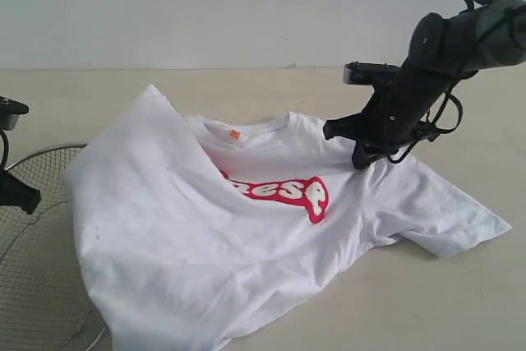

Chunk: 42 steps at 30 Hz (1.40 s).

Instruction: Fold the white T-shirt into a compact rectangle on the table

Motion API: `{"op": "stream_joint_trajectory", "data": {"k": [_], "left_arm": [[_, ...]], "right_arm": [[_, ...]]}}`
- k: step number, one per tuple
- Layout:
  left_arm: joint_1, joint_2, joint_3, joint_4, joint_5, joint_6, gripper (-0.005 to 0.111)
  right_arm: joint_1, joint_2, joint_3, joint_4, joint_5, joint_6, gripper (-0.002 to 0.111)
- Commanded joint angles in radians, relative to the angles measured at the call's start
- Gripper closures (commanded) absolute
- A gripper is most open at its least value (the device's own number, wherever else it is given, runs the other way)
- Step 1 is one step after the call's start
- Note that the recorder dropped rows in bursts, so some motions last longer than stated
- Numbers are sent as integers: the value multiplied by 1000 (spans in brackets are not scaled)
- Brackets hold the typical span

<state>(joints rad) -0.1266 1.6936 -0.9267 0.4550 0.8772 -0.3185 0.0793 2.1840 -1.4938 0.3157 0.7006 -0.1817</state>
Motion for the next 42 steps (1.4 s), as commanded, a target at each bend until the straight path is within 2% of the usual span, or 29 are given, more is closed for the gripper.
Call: {"op": "stream_joint_trajectory", "data": {"k": [1,5,11,23,27,31,33,42], "left_arm": [[6,-1,1,42,39,-4,102],[6,-3,1,51,53,-4,102],[6,-3,-4,58,66,-4,102],[6,-7,-11,64,100,-4,102],[6,-7,-33,64,121,-4,102],[6,-7,-35,64,117,-4,102],[6,-7,-44,64,118,-4,102],[6,-64,-74,-9,105,16,102]], "right_arm": [[-13,37,-57,-90,7,42,108],[-15,74,-123,-168,53,98,108],[-55,123,-241,-165,129,122,108],[-132,123,-350,-176,208,103,108],[-130,110,-362,-68,235,44,108],[-126,73,-355,199,290,-105,108],[-112,47,-334,267,292,-162,108],[-70,16,-297,266,273,-179,108]]}}
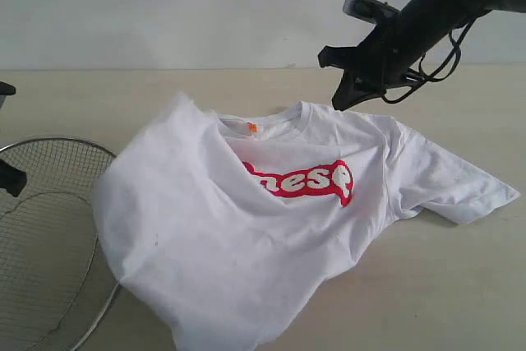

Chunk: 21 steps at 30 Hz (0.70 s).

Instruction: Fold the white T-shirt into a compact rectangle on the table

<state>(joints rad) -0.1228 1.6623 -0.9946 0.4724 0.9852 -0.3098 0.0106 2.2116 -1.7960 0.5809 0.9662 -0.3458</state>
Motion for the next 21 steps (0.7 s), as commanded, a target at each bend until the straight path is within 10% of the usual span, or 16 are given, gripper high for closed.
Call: {"op": "stream_joint_trajectory", "data": {"k": [1,11,21], "left_arm": [[2,-37,-6,-46,-10,28,102],[2,-39,-2,-132,-29,101,56],[2,-39,-30,-250,-157,159,51]], "right_arm": [[-1,-11,5,1,12,-15,108],[-1,-11,5,-1,74,-12,108],[-1,-23,5,4,138,-15,108]]}}
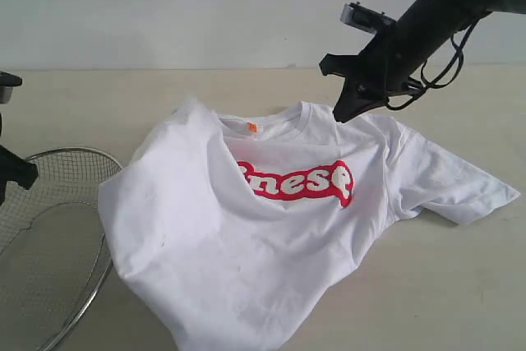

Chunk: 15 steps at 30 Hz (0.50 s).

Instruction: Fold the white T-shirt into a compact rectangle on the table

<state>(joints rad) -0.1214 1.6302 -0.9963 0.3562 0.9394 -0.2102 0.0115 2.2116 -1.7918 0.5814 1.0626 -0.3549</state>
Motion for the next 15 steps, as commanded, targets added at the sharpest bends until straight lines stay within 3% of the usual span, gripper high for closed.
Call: {"op": "stream_joint_trajectory", "data": {"k": [1,6,12,15], "left_arm": [[5,3,-45,-222,-156,119,51],[59,157,-209,-690,-209,483,51],[59,361,-430,-857,-69,621,51],[59,383,-447,-953,-40,705,51]], "right_arm": [[-2,-31,5,3,44,-5,108],[-2,-175,209,88,-18,-84,108],[-2,-348,523,304,-133,-309,108],[-2,-358,558,304,-163,-325,108]]}}
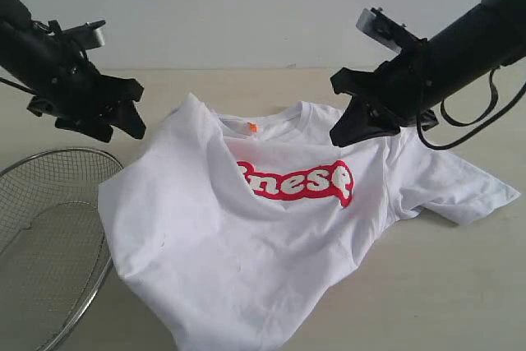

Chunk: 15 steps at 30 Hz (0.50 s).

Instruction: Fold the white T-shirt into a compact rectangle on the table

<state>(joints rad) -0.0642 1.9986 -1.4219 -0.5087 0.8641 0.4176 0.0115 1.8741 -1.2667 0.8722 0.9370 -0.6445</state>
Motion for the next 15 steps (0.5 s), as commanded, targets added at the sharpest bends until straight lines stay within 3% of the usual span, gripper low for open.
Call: {"op": "stream_joint_trajectory", "data": {"k": [1,15], "left_arm": [[2,24,-21,-88,29,77,51],[2,112,-29,-212,59,141,54]], "right_arm": [[-2,-20,33,13,-44,-37,108],[-2,-20,33,13,-62,-42,108]]}}
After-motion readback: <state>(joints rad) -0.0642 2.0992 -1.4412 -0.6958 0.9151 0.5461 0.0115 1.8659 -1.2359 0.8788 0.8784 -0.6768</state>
